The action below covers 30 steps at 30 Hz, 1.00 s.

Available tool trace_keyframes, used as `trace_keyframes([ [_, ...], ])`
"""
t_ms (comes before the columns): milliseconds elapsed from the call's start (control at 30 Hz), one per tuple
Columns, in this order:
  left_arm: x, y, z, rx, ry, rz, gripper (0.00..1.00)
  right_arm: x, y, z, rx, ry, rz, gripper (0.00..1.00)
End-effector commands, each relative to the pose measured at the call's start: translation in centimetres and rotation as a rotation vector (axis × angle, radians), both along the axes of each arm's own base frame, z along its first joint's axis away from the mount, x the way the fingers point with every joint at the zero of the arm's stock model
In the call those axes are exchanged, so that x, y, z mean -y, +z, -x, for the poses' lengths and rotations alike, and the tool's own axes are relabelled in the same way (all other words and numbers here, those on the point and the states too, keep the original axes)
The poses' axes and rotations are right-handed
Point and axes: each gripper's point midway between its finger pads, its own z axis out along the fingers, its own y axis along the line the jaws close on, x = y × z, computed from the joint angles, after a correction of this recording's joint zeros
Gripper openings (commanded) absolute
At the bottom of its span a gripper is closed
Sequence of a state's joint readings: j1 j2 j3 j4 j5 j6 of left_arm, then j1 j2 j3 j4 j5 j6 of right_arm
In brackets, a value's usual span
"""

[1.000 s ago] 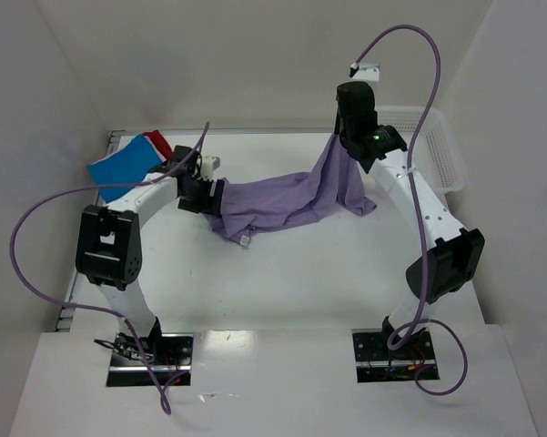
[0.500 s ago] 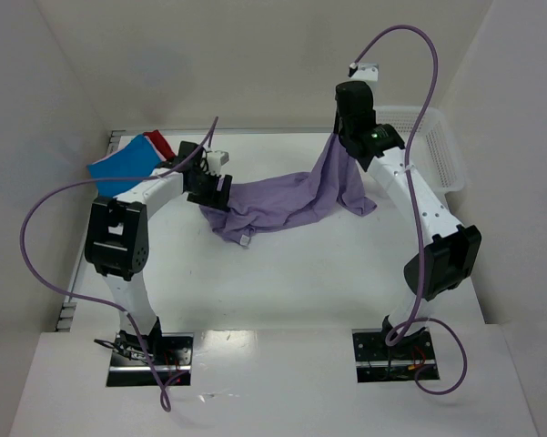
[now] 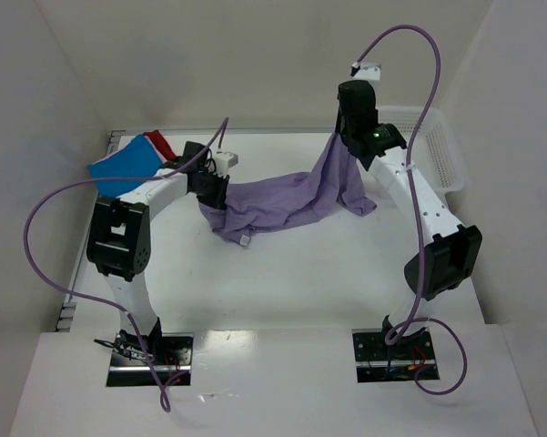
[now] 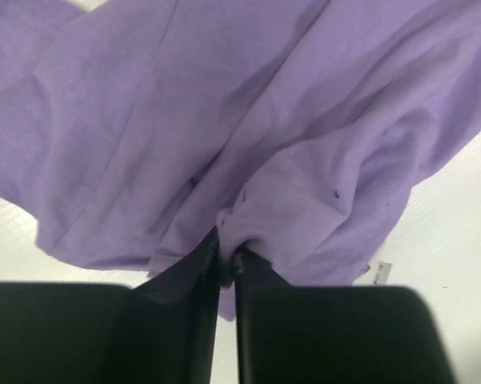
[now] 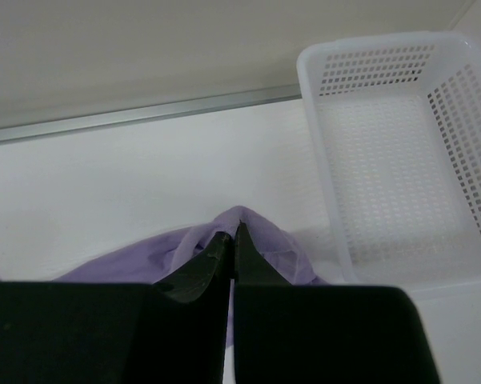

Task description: Fold and stack the t-shirts

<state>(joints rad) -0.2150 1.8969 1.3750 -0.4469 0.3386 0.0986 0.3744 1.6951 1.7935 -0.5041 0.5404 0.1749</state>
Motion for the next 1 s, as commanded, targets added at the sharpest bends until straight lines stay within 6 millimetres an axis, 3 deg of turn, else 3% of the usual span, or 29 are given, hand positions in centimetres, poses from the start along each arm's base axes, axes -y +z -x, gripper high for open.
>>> trace_keyframes([
  [0,0.0,2.7,-1.7,0.076,0.029,0.005,0.13,0.8,2.5,-0.9,0.083,-0.031,-0.039,0.0],
  [33,-0.3,4.2,-1.8,0.108,0.054,0.003,0.06,0.7,3.2,-1.0,0.101,-0.03,-0.046,0.0],
  [100,-1.0,8.3,-2.9,0.202,0.111,0.012,0.03,1.8,4.2,-1.0,0.122,-0.043,-0.057,0.0],
  [133,-3.0,9.9,-3.8,0.244,0.177,-0.007,0.0,1.5,5.5,-1.1,0.152,-0.03,-0.072,0.0],
  [200,-5.1,15.2,-4.8,0.353,0.257,-0.004,0.0,2.7,7.1,-1.3,0.187,-0.047,-0.086,0.0],
  [233,-6.1,17.1,-5.2,0.384,0.298,0.005,0.0,2.8,9.0,-1.2,0.227,-0.046,-0.1,0.0],
  [267,-8.8,18.8,-5.6,0.407,0.367,0.01,0.0,3.2,9.8,-1.5,0.249,-0.047,-0.097,0.0],
  [300,-10.0,21.4,-5.8,0.453,0.398,0.046,0.0,3.8,11.0,-1.5,0.28,-0.057,-0.105,0.0],
  [333,-11.0,24.5,-6.1,0.506,0.432,0.094,0.0,3.7,13.4,-1.1,0.33,-0.043,-0.116,0.0],
  [367,-11.8,26.2,-6.0,0.545,0.43,0.12,0.0,4.2,14.0,-1.4,0.344,-0.053,-0.118,0.0],
  [400,-13.3,28.1,-5.7,0.591,0.464,0.113,0.0,4.5,15.9,-1.3,0.386,-0.05,-0.132,0.0],
  [433,-13.8,29.0,-5.8,0.622,0.47,0.089,0.0,4.3,16.8,-1.1,0.405,-0.034,-0.14,0.0],
  [467,-14.5,31.5,-5.7,0.677,0.492,0.062,0.0,4.4,17.5,-0.9,0.421,-0.034,-0.145,0.0],
  [533,-14.9,33.4,-5.7,0.715,0.497,0.043,0.0,4.5,19.7,-0.4,0.478,-0.032,-0.152,0.0],
  [600,-15.7,35.3,-5.8,0.753,0.517,0.038,0.0,5.2,20.8,0.0,0.501,-0.038,-0.133,0.0],
  [633,-16.2,37.3,-5.6,0.799,0.528,0.042,0.0,5.5,21.3,0.2,0.512,-0.051,-0.134,0.0],
  [733,-17.4,39.9,-5.0,0.858,0.551,0.041,0.0,6.4,23.5,1.6,0.564,-0.061,-0.137,0.0],
  [767,-17.5,42.2,-4.4,0.912,0.558,0.044,0.0,7.0,23.5,1.5,0.565,-0.074,-0.133,0.0],
  [800,-17.6,42.2,-4.8,0.91,0.552,0.033,0.0,7.7,24.1,2.2,0.581,-0.079,-0.134,0.0],
  [867,-17.7,44.8,-4.2,0.969,0.558,0.038,0.0,8.5,24.9,3.0,0.602,-0.094,-0.143,0.0],
  [967,-18.1,46.1,-3.9,0.997,0.576,0.019,0.0,9.2,25.9,4.5,0.628,-0.103,-0.147,0.0],
])
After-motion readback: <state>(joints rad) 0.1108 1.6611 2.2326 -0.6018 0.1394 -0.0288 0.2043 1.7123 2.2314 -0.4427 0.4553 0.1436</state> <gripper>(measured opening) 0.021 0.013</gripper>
